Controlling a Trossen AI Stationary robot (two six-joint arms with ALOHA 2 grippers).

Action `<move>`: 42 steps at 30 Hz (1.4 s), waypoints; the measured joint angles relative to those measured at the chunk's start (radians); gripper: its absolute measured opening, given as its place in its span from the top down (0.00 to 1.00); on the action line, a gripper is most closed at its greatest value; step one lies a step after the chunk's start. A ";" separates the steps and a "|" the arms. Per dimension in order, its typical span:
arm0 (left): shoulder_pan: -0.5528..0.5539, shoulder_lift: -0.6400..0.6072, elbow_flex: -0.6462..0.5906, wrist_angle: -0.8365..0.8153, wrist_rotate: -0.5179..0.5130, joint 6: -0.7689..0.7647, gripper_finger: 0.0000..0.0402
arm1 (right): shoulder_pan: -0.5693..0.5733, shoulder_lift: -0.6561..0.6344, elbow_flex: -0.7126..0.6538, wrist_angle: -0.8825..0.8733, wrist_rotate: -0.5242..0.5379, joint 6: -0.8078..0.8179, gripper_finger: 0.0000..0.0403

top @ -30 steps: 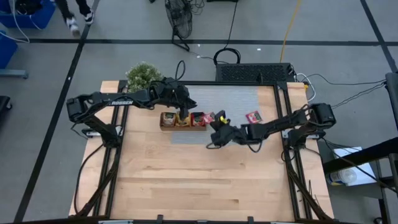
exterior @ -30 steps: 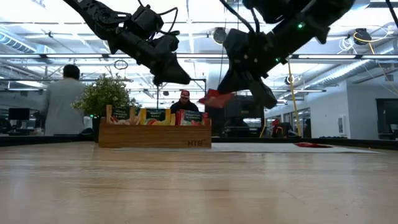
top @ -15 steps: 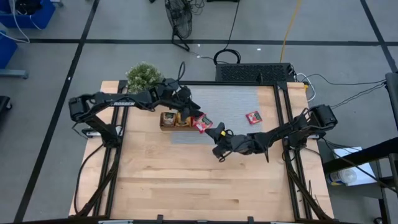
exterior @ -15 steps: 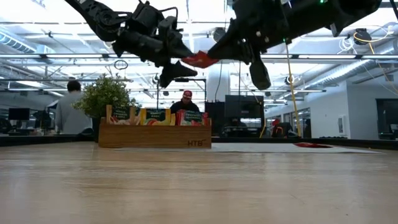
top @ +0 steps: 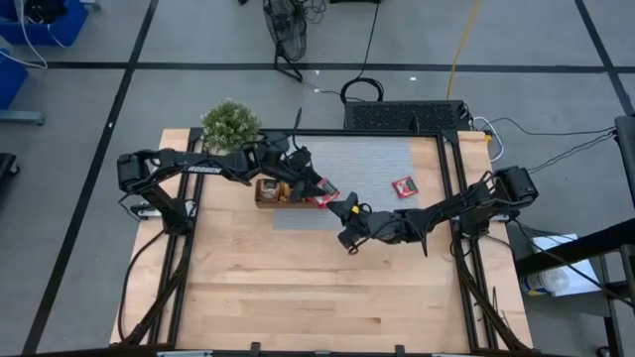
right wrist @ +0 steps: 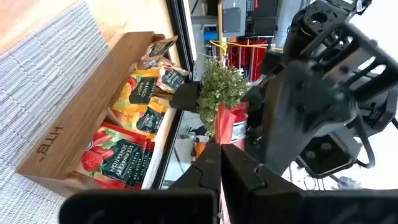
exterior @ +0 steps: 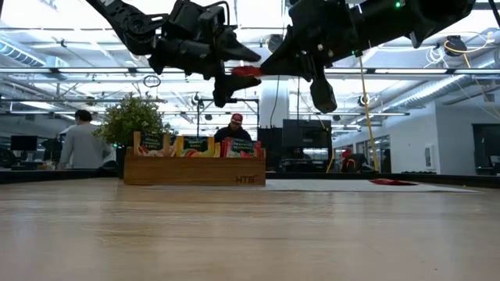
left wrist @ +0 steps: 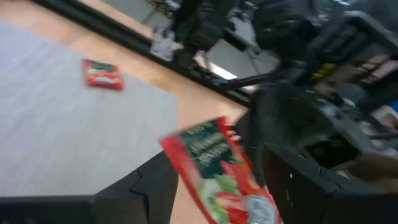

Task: Pick & Place Tea
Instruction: Put the red tea bag into the right section of the wooden organizer

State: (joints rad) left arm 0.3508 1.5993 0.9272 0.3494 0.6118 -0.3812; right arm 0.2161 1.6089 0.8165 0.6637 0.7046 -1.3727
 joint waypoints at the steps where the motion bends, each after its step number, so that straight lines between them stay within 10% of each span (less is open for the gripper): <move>1: 0.000 0.000 0.000 0.008 0.020 0.000 0.43 | 0.000 0.000 0.000 0.000 0.000 0.001 1.00; 9: -0.007 0.000 0.000 0.015 0.046 0.008 0.52 | -0.001 0.000 0.000 -0.001 -0.032 0.033 1.00; 18: -0.006 0.000 0.000 0.026 0.044 0.125 0.97 | -0.003 0.000 0.000 -0.035 -0.052 0.166 1.00; 28: -0.006 -0.007 -0.002 0.033 -0.066 0.666 0.99 | -0.015 -0.001 0.001 -0.211 -0.039 0.881 1.00; 42: -0.005 0.017 -0.380 0.723 -0.081 0.748 1.00 | -0.114 -0.001 0.001 -0.220 0.078 1.050 1.00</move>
State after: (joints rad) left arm 0.3454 1.6165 0.5469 1.0721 0.5306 0.3668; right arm 0.1018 1.6081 0.8173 0.4436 0.7831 -0.3227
